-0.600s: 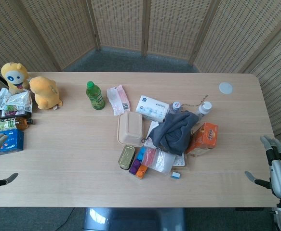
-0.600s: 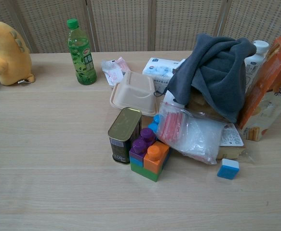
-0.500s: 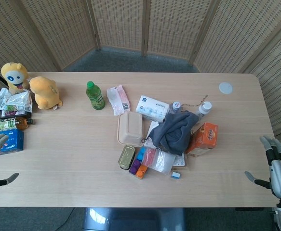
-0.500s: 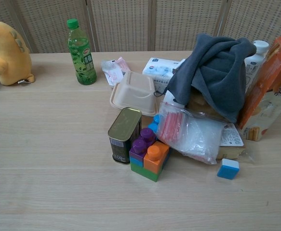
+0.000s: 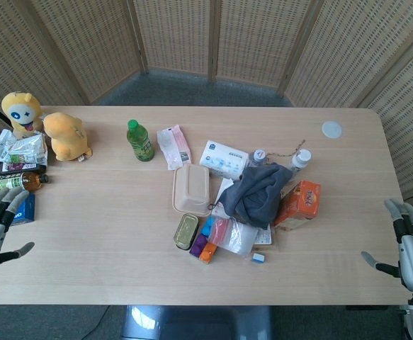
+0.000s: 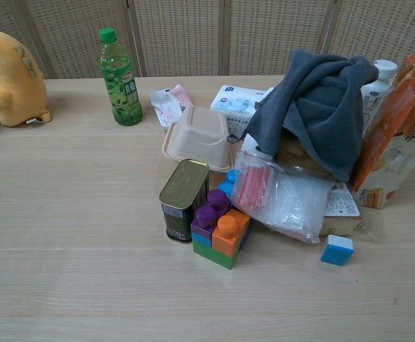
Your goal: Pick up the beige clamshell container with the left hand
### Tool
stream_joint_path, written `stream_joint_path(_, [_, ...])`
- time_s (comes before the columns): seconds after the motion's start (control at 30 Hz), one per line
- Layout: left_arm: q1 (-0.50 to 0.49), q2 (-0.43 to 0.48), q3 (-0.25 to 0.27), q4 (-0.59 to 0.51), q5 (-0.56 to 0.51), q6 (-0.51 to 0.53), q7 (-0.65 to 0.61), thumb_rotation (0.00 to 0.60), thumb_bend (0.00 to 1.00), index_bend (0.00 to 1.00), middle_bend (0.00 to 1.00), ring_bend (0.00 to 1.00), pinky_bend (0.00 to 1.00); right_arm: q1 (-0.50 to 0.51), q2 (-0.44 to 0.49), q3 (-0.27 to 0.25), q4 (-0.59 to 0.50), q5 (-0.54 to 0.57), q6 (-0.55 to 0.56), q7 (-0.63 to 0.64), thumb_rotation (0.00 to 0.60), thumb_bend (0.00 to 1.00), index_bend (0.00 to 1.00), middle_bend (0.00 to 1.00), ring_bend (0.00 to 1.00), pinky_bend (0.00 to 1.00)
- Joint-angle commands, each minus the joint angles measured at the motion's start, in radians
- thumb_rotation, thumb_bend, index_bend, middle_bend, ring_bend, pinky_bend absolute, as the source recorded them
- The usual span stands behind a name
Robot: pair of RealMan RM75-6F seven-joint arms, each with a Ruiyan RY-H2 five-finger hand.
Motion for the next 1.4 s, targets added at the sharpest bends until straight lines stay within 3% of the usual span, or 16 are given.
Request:
stream_joint_path(0.03, [-0.158,-0.156,-0.048,0.305,0.131,-0.026,-0.042,0.600,0.00,0.00,0.00,0.00,0.00,0.001,-0.002,-0.001,-0.002,-0.003,0.001,-0.003,0.599,0.00,0.00,0.00,0.00,0.00])
stream_joint_path(0.27, [-0.373,-0.285,-0.040,0.497,0.265,-0.104,-0.057,0.600,0.00,0.00,0.00,0.00,0.00,-0.002,0.003,0.001,-0.004,-0.002,0.007,0.006,0.597,0.00,0.00,0.00,0.00,0.00])
stream_joint_path(0.47, [-0.490,-0.369,-0.016,0.589,0.290,-0.195,-0.057,0.600,0.00,0.00,0.00,0.00,0.00,-0.003,0.009,0.001,-0.004,-0.003,0.006,0.017,0.599,0.00,0.00,0.00,0.00,0.00])
stream_joint_path(0.67, [-0.547,-0.450,0.003,0.640,0.264,-0.279,-0.011,0.600,0.00,0.00,0.00,0.00,0.00,-0.005,0.016,0.002,-0.009,-0.008,0.011,0.031,0.599,0.00,0.00,0.00,0.00,0.00])
stream_joint_path(0.97, [-0.613,-0.603,-0.009,0.748,0.215,-0.312,0.067,0.600,0.00,0.00,0.00,0.00,0.00,-0.006,0.023,0.003,-0.011,-0.005,0.009,0.053,0.600,0.00,0.00,0.00,0.00,0.00])
stream_joint_path(1.4, [-0.718,-0.818,-0.014,0.971,0.142,-0.365,0.020,0.600,0.00,0.00,0.00,0.00,0.00,-0.002,0.034,0.005,-0.004,0.008,-0.007,0.091,0.600,0.00,0.00,0.00,0.00,0.00])
